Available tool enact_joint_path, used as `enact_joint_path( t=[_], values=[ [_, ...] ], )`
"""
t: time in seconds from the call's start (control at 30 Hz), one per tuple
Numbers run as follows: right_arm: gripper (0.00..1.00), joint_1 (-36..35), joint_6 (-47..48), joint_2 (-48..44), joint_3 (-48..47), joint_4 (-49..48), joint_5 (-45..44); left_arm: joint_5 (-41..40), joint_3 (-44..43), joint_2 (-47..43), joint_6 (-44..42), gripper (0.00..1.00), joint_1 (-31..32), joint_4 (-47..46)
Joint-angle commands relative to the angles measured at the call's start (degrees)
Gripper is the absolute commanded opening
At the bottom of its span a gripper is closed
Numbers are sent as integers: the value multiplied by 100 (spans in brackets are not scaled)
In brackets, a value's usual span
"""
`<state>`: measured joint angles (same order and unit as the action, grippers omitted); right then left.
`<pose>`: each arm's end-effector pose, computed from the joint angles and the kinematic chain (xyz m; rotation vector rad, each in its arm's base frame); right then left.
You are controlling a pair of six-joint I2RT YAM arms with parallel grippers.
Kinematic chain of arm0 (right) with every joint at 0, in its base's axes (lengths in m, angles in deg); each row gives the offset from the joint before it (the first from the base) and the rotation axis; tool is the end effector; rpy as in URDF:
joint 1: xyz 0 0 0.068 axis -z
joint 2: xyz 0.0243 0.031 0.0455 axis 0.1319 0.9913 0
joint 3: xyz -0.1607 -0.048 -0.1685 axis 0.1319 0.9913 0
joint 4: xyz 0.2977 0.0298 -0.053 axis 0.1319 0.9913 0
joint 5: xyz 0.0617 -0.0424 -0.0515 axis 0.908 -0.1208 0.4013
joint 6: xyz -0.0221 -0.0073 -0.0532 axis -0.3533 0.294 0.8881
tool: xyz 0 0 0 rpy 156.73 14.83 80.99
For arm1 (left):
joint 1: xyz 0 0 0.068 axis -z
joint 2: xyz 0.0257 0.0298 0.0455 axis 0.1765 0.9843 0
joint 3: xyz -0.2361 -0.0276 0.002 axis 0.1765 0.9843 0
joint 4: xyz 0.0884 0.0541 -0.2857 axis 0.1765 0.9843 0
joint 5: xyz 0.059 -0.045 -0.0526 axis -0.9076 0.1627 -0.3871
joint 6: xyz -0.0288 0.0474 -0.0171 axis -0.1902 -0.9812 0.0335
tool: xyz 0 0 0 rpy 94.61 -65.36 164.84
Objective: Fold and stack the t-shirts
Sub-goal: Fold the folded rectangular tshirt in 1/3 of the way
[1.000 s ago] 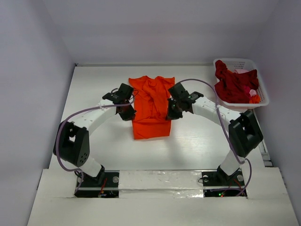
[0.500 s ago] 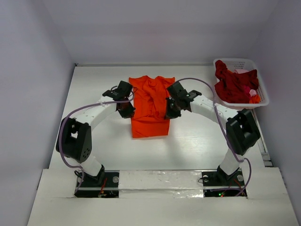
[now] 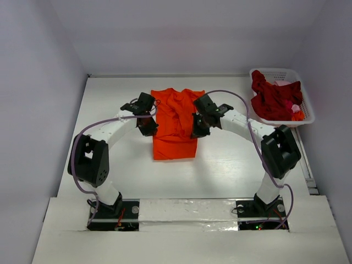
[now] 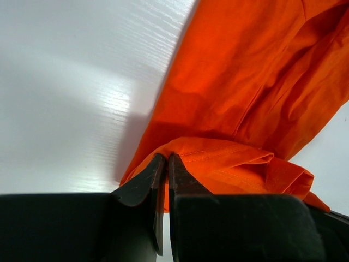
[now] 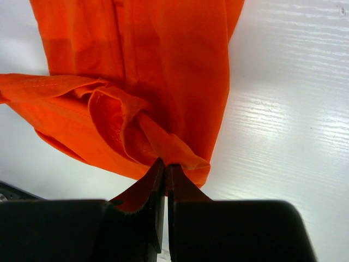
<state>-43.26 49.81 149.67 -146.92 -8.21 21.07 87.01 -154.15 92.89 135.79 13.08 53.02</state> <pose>0.3311 0.2440 0.1686 -0.0457 2.7449 0.5498 0.3502 -0.1498 0.1721 -0.5666 2.6007 -0.4108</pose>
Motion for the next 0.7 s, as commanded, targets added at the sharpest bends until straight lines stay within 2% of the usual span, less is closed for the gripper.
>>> enact_joint_path(
  t=[0.0,0.67],
  values=[
    [0,26,59,5,-319,27,-13,-15,-290,22,-116,0,-31,-14],
    [0,132,6,136,-530,71,-215,-32,-562,251,-213,0,-83,-67]
  ],
)
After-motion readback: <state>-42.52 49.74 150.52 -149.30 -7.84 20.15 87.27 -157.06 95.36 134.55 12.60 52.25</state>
